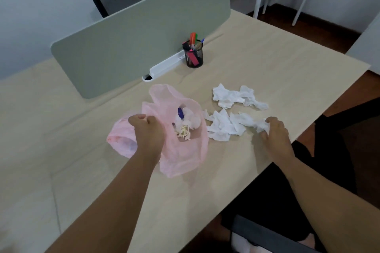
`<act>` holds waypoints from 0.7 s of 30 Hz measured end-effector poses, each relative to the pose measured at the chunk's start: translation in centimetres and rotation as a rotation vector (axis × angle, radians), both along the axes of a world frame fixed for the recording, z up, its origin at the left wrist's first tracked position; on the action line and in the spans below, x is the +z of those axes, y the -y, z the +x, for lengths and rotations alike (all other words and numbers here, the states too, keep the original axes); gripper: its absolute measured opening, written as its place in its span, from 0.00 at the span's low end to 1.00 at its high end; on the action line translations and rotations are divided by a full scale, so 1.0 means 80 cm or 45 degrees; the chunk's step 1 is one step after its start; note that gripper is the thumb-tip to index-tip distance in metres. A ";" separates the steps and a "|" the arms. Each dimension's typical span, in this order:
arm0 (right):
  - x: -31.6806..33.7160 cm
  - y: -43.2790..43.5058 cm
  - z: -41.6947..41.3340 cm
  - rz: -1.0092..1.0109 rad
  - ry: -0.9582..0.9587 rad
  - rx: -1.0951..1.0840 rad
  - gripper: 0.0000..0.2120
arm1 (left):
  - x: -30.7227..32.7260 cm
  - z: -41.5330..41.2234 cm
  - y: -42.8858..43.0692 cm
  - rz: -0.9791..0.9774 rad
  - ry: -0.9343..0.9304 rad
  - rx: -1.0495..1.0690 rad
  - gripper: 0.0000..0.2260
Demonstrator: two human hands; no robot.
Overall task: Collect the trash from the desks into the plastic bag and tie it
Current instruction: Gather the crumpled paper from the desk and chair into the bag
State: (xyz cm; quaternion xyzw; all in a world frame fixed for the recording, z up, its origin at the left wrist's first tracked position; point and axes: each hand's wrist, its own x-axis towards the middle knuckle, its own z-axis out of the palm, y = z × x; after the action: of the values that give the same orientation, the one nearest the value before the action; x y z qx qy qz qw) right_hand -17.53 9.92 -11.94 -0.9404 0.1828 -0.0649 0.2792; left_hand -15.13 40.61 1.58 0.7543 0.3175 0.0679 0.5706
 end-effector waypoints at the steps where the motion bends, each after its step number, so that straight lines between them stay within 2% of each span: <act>1: 0.011 -0.017 -0.003 0.047 0.040 -0.009 0.16 | 0.006 0.000 -0.009 -0.026 0.008 0.022 0.10; 3: 0.050 -0.058 -0.003 0.095 0.181 0.013 0.12 | 0.019 0.000 -0.032 0.060 0.082 -0.077 0.19; 4: 0.074 -0.082 -0.004 0.129 0.268 0.044 0.09 | 0.024 0.001 -0.045 0.139 0.120 -0.150 0.18; 6: 0.120 -0.139 -0.007 0.225 0.413 0.152 0.06 | 0.030 0.008 -0.071 0.339 0.182 -0.306 0.10; 9: 0.167 -0.223 -0.004 0.347 0.512 0.363 0.06 | 0.047 0.013 -0.100 0.464 0.264 -0.376 0.07; 11: 0.176 -0.268 0.003 0.346 0.358 0.549 0.10 | 0.057 0.012 -0.111 0.445 0.317 -0.379 0.08; 14: 0.161 -0.304 0.011 -0.034 -0.121 0.813 0.25 | 0.063 0.006 -0.126 0.423 0.330 -0.405 0.09; 15: 0.155 -0.305 0.010 -0.052 -0.155 0.820 0.29 | 0.063 0.004 -0.129 0.421 0.333 -0.409 0.08; 16: 0.154 -0.302 0.007 -0.003 -0.085 0.784 0.30 | 0.062 0.003 -0.132 0.436 0.338 -0.410 0.08; 18: 0.154 -0.283 0.000 0.050 0.311 0.627 0.22 | 0.056 0.001 -0.134 0.486 0.360 -0.383 0.07; 20: 0.149 -0.249 0.003 -0.100 0.588 0.415 0.18 | 0.044 0.001 -0.137 0.518 0.349 -0.346 0.09; 21: 0.143 -0.228 0.007 -0.148 0.632 0.286 0.19 | 0.037 0.003 -0.139 0.546 0.341 -0.344 0.09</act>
State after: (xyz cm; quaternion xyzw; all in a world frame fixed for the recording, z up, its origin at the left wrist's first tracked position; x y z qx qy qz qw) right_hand -16.97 28.13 -0.50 -0.9246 -0.0006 -0.2721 0.2666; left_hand -14.89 51.72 4.58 0.8776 0.1144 0.1559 0.4387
